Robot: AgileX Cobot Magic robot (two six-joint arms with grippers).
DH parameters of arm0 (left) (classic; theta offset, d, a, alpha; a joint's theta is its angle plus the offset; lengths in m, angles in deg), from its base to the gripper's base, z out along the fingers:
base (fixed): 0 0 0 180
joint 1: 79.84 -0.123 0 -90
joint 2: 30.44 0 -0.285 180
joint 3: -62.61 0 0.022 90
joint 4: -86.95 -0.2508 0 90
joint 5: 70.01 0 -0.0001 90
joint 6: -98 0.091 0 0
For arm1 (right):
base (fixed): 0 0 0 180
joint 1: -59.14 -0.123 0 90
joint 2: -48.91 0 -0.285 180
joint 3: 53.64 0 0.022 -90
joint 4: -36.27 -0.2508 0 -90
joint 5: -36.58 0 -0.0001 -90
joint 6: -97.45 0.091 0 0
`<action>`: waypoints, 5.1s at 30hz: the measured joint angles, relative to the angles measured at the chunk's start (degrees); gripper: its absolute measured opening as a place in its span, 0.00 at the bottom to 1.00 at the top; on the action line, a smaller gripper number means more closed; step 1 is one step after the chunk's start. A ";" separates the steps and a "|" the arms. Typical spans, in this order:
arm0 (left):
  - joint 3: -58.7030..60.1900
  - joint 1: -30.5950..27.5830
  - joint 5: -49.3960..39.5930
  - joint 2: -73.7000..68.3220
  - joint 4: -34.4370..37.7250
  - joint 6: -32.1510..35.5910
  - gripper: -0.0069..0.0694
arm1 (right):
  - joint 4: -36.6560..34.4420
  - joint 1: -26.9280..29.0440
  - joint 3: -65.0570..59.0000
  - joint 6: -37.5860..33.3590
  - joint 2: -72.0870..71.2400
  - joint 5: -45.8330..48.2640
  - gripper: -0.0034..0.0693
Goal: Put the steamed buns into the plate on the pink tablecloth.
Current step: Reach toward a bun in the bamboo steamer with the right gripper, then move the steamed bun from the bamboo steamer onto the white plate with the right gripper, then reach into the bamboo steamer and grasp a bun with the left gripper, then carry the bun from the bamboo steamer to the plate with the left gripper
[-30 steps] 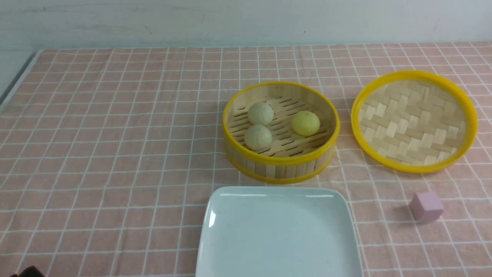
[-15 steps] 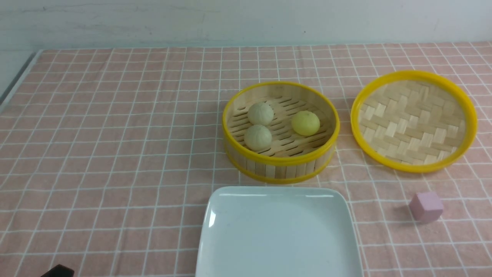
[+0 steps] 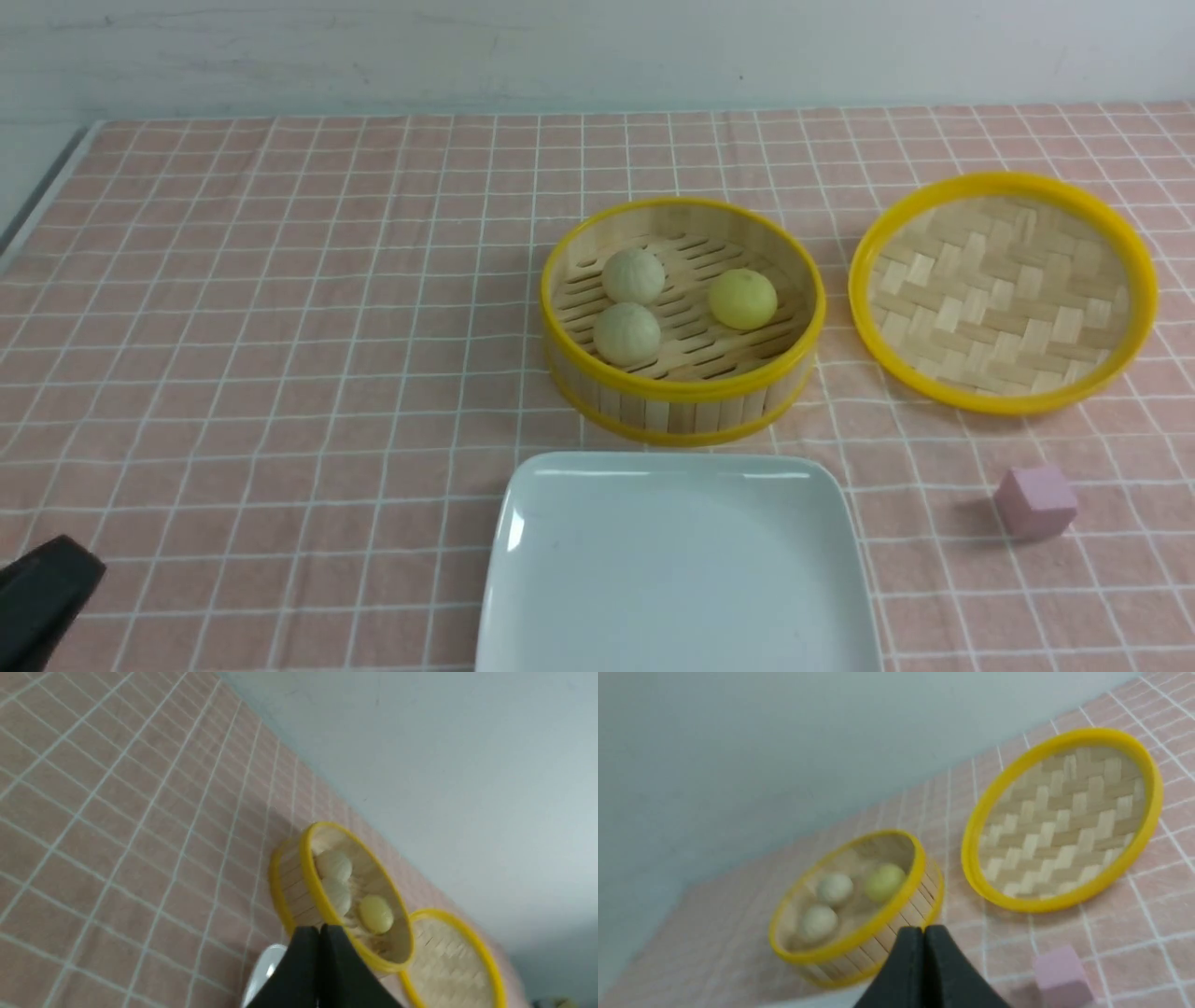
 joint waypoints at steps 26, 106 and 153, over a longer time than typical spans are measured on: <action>-10.77 0.00 -16.07 -40.56 -1.10 18.55 0.10 | -6.79 -21.17 56.52 -23.05 88.33 6.86 0.38; -25.39 0.12 -20.45 -44.35 -2.04 22.13 0.10 | 40.75 -38.72 38.29 8.53 39.64 35.82 0.03; -82.46 33.38 -16.78 -109.94 -26.22 7.24 0.12 | 43.58 -38.78 13.28 10.28 21.14 20.64 0.05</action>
